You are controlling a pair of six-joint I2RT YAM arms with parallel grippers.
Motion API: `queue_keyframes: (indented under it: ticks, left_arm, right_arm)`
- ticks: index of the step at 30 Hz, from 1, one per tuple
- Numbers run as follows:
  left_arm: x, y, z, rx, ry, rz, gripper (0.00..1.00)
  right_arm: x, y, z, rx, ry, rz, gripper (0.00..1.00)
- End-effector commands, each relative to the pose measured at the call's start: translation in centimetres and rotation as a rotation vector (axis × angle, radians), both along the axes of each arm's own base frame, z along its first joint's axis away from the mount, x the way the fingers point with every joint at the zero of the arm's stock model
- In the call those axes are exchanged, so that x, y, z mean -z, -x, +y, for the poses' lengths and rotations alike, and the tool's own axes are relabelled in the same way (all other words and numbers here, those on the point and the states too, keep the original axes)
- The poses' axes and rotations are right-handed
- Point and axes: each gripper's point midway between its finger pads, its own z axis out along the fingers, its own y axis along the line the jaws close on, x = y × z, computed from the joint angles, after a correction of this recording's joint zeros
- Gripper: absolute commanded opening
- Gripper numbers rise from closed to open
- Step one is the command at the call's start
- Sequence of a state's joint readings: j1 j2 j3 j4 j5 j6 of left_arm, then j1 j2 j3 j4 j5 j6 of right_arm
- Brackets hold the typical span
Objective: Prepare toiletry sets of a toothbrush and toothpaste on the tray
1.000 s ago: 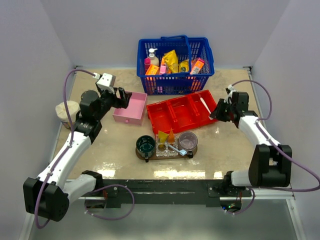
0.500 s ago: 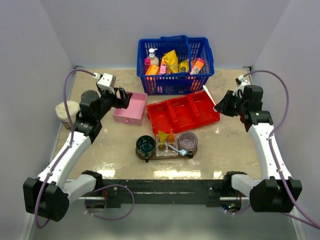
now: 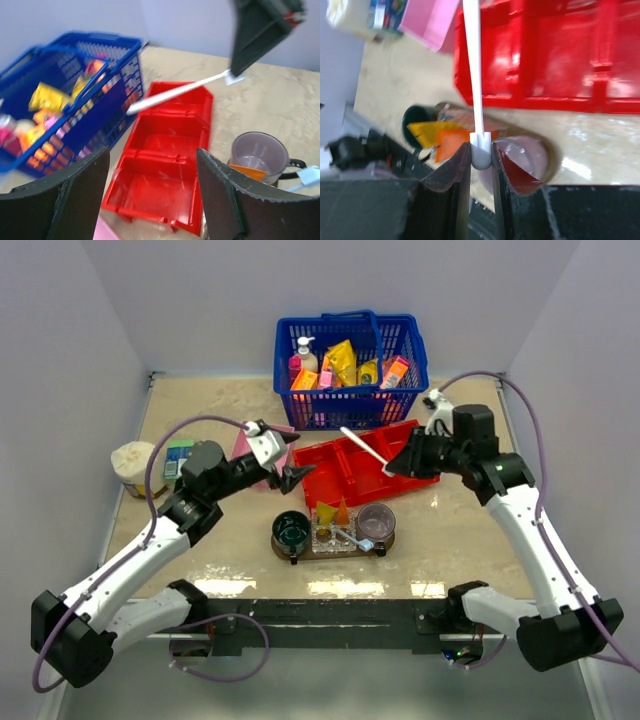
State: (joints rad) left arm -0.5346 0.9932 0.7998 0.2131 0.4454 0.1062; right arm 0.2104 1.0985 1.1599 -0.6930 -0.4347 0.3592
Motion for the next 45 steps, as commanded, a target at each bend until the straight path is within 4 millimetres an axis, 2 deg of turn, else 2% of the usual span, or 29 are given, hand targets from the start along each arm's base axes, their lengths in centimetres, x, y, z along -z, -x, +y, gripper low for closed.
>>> queue_keyframes:
  ticks: [1, 2, 5, 8, 11, 16, 17, 25, 30, 31, 32, 40, 42, 44, 45]
  left_arm:
    - [-3.7, 3.5, -2.7, 0.157, -0.052, -0.291, 0.74]
    - [-3.8, 3.8, -3.1, 0.170, -0.073, -0.300, 0.75]
    - [-3.3, 4.1, -4.6, 0.192, -0.159, -0.328, 0.78]
    - [-2.0, 4.6, -6.6, 0.230, -0.223, -0.340, 0.79]
    - [-1.5, 4.9, -7.8, 0.243, -0.263, -0.366, 0.80]
    - [-0.8, 4.2, -8.6, 0.184, -0.335, -0.404, 0.80]
    - [-0.1, 4.3, -9.0, 0.193, -0.358, -0.402, 0.80]
    - [1.6, 3.0, -9.8, 0.154, -0.399, -0.375, 0.80]
    - [2.0, 2.5, -10.4, 0.148, -0.397, -0.360, 0.64]
    - [2.0, 2.4, -10.5, 0.149, -0.395, -0.361, 0.56]
    - [2.2, 2.4, -10.6, 0.149, -0.397, -0.354, 0.53]
    - [2.8, 2.9, -10.9, 0.185, -0.401, -0.342, 0.24]
    - [3.0, 3.2, -10.8, 0.195, -0.403, -0.340, 0.19]
    - [2.9, 3.5, -10.8, 0.199, -0.396, -0.345, 0.11]
    - [3.2, 3.6, -10.7, 0.202, -0.399, -0.343, 0.08]
  right_arm:
    - [-2.4, 1.9, 2.8, -0.090, -0.009, -0.003, 0.00]
    - [-3.6, 2.2, 3.2, -0.101, -0.034, -0.031, 0.00]
    - [-5.4, 2.7, 4.2, -0.141, -0.083, -0.051, 0.00]
    - [-5.9, 3.5, 5.1, -0.205, -0.098, -0.036, 0.00]
    - [-5.9, 4.2, 5.3, -0.235, -0.094, -0.031, 0.00]
    - [-5.2, 5.3, 5.5, -0.291, -0.071, -0.001, 0.00]
    - [-5.0, 5.6, 5.5, -0.296, -0.066, 0.009, 0.00]
    - [-4.5, 6.7, 5.7, -0.348, -0.046, 0.032, 0.00]
    - [-4.4, 6.9, 6.1, -0.378, -0.050, 0.036, 0.00]
    - [-4.3, 7.0, 6.2, -0.384, -0.050, 0.040, 0.00]
    - [-4.3, 7.0, 6.3, -0.388, -0.049, 0.039, 0.00]
    - [-5.1, 6.4, 7.0, -0.407, -0.074, 0.010, 0.00]
    - [-5.4, 6.0, 7.1, -0.402, -0.078, -0.010, 0.02]
    - [-6.1, 5.5, 7.2, -0.390, -0.087, -0.039, 0.10]
    - [-6.4, 5.4, 7.3, -0.388, -0.093, -0.049, 0.11]
